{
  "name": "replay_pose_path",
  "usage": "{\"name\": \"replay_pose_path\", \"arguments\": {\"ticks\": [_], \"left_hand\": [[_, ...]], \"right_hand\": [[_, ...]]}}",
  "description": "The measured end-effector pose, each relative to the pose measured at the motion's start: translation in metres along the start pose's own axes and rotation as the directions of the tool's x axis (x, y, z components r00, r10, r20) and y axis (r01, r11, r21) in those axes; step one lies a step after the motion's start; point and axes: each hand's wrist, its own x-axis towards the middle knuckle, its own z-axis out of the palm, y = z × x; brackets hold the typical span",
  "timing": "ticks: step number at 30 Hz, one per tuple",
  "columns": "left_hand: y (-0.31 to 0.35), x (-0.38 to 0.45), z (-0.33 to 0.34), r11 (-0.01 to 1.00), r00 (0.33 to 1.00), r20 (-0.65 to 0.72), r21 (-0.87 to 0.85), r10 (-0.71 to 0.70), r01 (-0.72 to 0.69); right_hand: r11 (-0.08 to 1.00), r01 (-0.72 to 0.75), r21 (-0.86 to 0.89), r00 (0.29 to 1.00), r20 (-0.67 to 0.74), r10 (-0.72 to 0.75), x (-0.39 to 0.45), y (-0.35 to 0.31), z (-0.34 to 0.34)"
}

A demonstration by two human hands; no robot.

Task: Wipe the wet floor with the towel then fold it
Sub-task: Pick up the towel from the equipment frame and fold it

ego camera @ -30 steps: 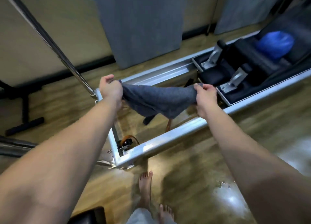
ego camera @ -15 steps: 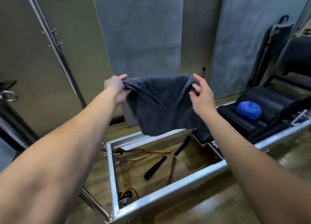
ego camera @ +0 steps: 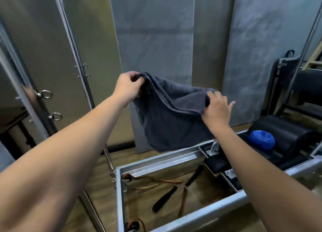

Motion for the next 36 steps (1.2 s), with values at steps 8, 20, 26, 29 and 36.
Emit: {"name": "replay_pose_path", "arguments": {"ticks": [8,20,26,29,36], "left_hand": [[-0.001,-0.011,-0.031,0.889,0.997,0.08,0.455,0.017,-0.052],[-0.012,-0.039,-0.048,0.967,0.957,0.228,0.218,-0.182,0.132],[-0.008,-0.05,-0.039,0.977,0.945,0.283,0.177,-0.167,0.119],[-0.009,-0.049,-0.043,0.979,0.91,0.373,0.158,-0.183,0.132],[-0.003,-0.067,-0.048,0.874,0.705,0.568,0.462,-0.423,0.152]], "right_hand": [[0.685,-0.445,0.577,0.895,0.268,0.356,0.034,-0.022,-0.027],[0.179,-0.527,0.831,0.839,0.477,0.261,0.029,-0.05,-0.059],[0.187,-0.421,0.888,0.906,0.401,0.135,0.029,-0.046,-0.062],[0.21,-0.405,0.89,0.904,0.355,0.238,0.034,-0.038,-0.063],[0.19,-0.352,0.916,0.904,0.281,0.322,0.037,-0.033,-0.073]]}}
